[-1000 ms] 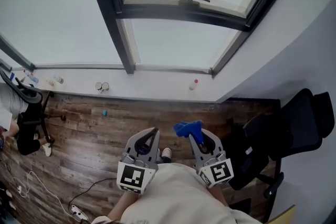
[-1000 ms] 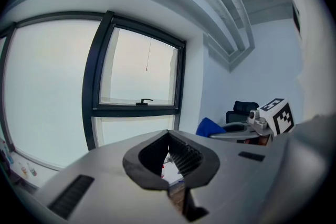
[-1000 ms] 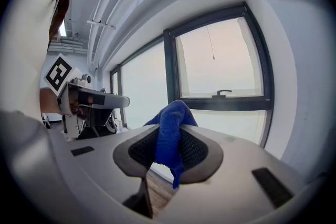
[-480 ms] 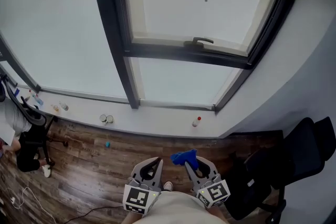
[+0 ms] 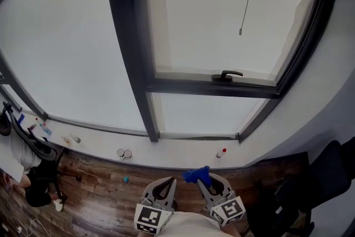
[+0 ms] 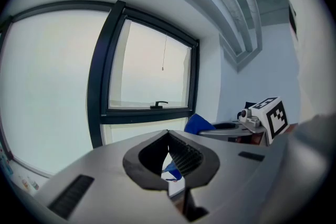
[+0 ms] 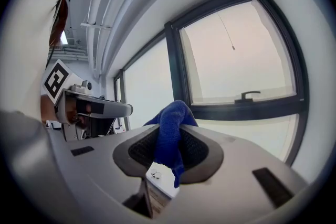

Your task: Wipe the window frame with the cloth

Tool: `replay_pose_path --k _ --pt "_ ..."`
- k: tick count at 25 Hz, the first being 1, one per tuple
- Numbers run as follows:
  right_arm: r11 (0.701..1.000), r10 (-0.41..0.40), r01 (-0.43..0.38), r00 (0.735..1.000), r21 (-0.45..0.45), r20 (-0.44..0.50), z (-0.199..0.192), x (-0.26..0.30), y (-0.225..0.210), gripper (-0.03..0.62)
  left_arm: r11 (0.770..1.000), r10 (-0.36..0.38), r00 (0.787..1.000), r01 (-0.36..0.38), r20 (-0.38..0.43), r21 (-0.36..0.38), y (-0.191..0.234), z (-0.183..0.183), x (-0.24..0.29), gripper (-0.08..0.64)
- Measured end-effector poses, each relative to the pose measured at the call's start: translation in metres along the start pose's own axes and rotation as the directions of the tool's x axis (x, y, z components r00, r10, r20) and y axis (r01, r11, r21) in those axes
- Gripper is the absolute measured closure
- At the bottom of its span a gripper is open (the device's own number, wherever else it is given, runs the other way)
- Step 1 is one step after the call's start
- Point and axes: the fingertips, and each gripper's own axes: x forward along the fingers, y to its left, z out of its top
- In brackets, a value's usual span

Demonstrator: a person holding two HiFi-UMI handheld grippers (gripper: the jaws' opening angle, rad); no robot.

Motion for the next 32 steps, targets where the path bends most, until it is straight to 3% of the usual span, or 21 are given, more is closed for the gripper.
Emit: replay_pose_path --k 3,7,15,19,24,27,32 --pt "0.999 -0.004 0.004 1.000 -0.038 -0.002 0.005 0.035 0.007 0.489 1.000 -0.001 1.000 0.001 0.017 0.018 0.034 0.009 0.006 0.551" --pt "1.000 0.003 -0.003 1.000 -0.021 -0.006 0.004 0.070 0.016 0.489 0.999 0.023 1.000 -0.023 0.018 0.024 0.072 0.010 0.008 0.551" --pt "0.999 -0.006 0.004 0.999 -0.037 -0.042 0.012 0.108 0.009 0.489 0.999 0.031 0.999 -0.031 -0.007 -0.029 0.112 0.005 0.024 0.551" --pt "1.000 -0.020 0.018 0.997 -0.020 -0.069 0.007 0.117 -0.008 0.489 1.000 -0.005 1.000 0.004 -0.001 -0.022 0.111 0.006 0.046 0.551" --pt "1.000 0.001 -0.002 0.998 -0.009 -0.063 0.009 0.139 -0.038 0.489 0.999 0.011 1.000 -0.011 0.001 -0.043 0.119 0.014 0.080 0.551" --pt "1.000 0.020 -0.020 0.999 -0.011 -0.040 0.026 0.161 -0.062 0.489 0.999 0.026 1.000 -0.026 -0.011 -0.047 0.131 0.032 0.104 0.551" --pt "0.997 0.054 -0.056 0.998 -0.061 -0.025 0.055 0.194 -0.104 0.489 0.998 0.048 0.998 -0.046 0.043 -0.031 0.142 0.071 0.144 0.551"
